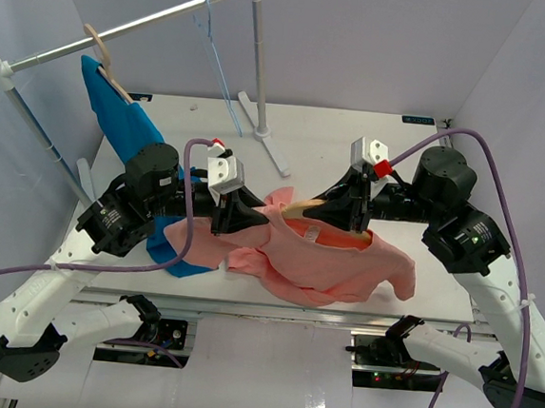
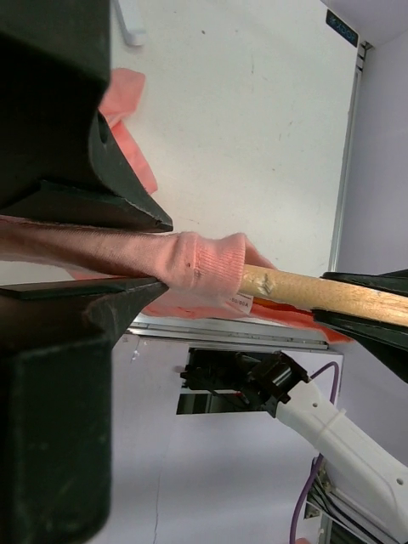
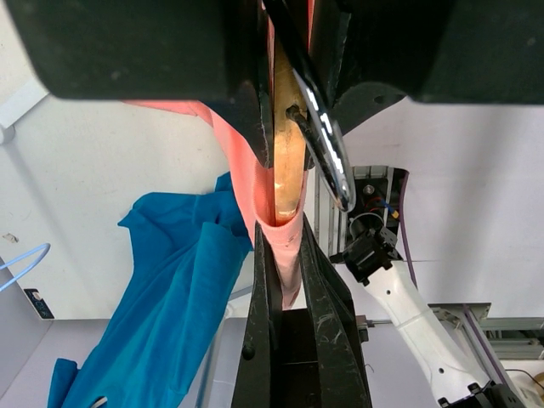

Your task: Place the t-shirt on the hanger

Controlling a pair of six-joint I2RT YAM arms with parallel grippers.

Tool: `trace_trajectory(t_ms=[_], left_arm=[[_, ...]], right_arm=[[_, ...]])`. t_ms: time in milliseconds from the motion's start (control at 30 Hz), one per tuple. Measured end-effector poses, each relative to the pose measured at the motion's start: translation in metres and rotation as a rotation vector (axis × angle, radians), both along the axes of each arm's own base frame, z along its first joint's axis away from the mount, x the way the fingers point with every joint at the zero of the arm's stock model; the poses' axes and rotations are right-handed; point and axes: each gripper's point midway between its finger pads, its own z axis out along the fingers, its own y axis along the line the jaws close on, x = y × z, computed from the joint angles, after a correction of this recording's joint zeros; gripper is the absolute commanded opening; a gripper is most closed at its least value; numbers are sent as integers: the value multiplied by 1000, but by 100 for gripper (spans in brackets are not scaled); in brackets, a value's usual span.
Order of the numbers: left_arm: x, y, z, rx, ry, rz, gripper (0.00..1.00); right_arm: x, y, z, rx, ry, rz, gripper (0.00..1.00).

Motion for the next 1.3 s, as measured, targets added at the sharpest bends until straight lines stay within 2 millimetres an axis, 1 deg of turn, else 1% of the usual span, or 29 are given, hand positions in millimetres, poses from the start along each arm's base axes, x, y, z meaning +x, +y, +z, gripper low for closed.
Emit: trace_trajectory(t_ms=[33,133,233,367,467,567,733,867,900,1000,1067,1167,1200,1300], left_arm=[[2,1,-1,6,1,17,40],[6,4,-5,22,10,48,45],[7,7,-8,32,15,67,48],[10,12,-7,40,6,105,51],[16,19,-5,44,-15,158,52],[23,29,-1,43,-48,230,53],[44,53,5,45,-112,409,54],[59,74,-2,70,-134,552,57],[62,78,-6,83,-132,580,57],[65,87,-17,108,-130,625,58],[64,89,-19,110,-137,630,58],[60,87,-15,85,-155,605,59],[59,85,-12,74,-160,592,59],[57,77,-5,43,-171,552,59]], right_arm=[[1,0,0,-4,4,-6,8],[3,-1,-1,-15,14,-21,8],[5,-2,-3,-24,21,-37,8],[9,-4,-3,-36,28,-67,8],[14,-6,1,-45,33,-102,8],[19,-9,12,-58,37,-148,8],[23,-19,42,-50,18,-218,8],[25,-26,61,-31,-2,-264,8],[28,-26,66,-23,-11,-278,8],[33,-27,74,-10,-24,-304,8],[35,-26,72,-13,-22,-307,8],[38,-23,64,-24,-11,-303,8],[39,-22,59,-27,-9,-301,8],[40,-19,33,-63,26,-288,8]])
